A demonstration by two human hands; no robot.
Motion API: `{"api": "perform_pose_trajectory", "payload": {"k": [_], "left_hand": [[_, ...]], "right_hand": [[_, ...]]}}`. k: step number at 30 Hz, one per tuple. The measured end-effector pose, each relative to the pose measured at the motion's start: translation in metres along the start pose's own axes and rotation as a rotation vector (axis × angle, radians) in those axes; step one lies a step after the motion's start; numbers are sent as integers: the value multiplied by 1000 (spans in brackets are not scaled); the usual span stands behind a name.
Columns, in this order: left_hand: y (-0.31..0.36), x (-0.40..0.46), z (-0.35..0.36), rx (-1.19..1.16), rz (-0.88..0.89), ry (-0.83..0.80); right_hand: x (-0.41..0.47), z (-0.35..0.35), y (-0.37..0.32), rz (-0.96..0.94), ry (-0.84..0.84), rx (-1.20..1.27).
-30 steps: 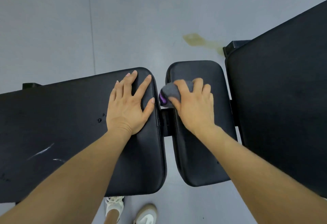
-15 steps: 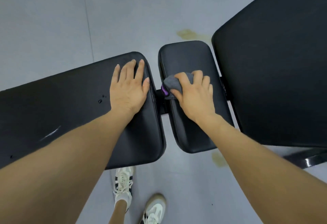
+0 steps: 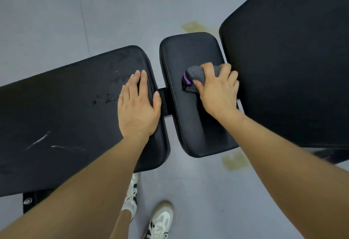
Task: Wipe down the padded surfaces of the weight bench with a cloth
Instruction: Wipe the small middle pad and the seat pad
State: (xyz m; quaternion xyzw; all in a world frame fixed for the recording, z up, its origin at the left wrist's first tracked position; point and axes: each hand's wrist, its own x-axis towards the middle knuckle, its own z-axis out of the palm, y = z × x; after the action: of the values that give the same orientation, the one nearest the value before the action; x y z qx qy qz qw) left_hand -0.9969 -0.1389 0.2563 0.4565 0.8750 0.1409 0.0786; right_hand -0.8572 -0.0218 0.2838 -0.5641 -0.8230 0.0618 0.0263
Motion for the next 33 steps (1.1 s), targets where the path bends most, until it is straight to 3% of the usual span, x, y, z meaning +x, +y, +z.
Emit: {"api": "perform_pose_trajectory", "payload": {"k": [4, 11, 16, 21, 29, 33], "left_hand": [[-1, 0, -1, -12, 5, -16], [-2, -1, -1, -7, 7, -15], [-1, 0, 0, -3, -6, -11], [-2, 1, 1, 0, -3, -11], [-2, 0, 1, 13, -11, -22], [0, 1, 2, 17, -12, -3]], "right_hand": [[32, -1, -9, 34, -44, 23], [-64, 2, 22, -54, 60, 26], [-17, 2, 21, -116, 86, -30], [57, 2, 5, 11, 50, -45], [-27, 1, 28, -48, 100, -4], [-2, 0, 33, -102, 66, -37]]}}
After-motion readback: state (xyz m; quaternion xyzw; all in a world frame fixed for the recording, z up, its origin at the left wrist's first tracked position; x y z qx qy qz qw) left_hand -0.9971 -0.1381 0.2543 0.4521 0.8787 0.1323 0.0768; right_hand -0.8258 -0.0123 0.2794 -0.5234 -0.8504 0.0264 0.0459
